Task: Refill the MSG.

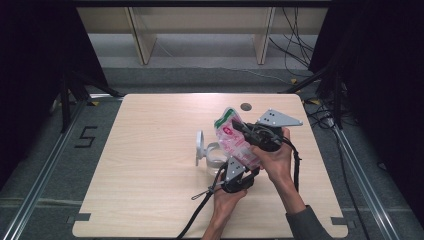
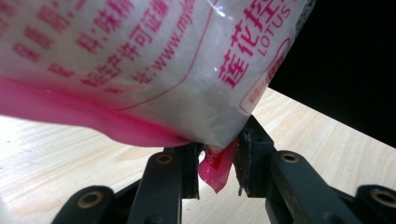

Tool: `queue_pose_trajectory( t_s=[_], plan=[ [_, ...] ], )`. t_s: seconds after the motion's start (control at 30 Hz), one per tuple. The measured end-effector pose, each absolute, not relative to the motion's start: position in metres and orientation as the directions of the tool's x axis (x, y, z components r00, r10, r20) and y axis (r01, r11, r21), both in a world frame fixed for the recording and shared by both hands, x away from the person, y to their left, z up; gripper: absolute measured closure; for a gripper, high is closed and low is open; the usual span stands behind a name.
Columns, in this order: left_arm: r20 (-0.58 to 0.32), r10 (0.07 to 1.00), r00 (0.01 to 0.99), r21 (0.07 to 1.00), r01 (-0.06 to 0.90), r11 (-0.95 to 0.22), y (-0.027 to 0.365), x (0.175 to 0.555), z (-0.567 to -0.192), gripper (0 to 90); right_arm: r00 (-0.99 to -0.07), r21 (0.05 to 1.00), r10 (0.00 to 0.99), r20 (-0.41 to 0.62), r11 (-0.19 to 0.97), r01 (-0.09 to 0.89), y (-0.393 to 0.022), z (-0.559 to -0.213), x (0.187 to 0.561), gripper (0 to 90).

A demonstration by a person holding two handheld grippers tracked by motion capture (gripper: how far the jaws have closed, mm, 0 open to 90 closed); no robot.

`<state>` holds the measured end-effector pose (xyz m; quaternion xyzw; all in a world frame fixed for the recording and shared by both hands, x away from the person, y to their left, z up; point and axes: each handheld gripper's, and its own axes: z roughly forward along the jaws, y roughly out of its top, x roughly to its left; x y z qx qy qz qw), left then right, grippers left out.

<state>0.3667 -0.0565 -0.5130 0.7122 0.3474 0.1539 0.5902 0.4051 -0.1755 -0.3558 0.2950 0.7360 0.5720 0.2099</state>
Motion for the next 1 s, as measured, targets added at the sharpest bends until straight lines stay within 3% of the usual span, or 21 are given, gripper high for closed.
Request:
queue_pose_trajectory(
  t_s=[0.33,1.0],
  plan=[
    [-0.161,0.702,0.694,0.955,0.289,-0.067,-0.057,0.365,-0.512,72.4,-0.702,0.972,0.703,0.113,0.068,0.225,-0.194,-0.354,0.407,90.0],
    [-0.155,0.755,0.637,0.955,0.294,-0.052,-0.055,0.363,-0.512,68.1,-0.682,0.973,0.726,0.087,0.085,0.215,-0.193,-0.352,0.4,90.0]
  ],
)
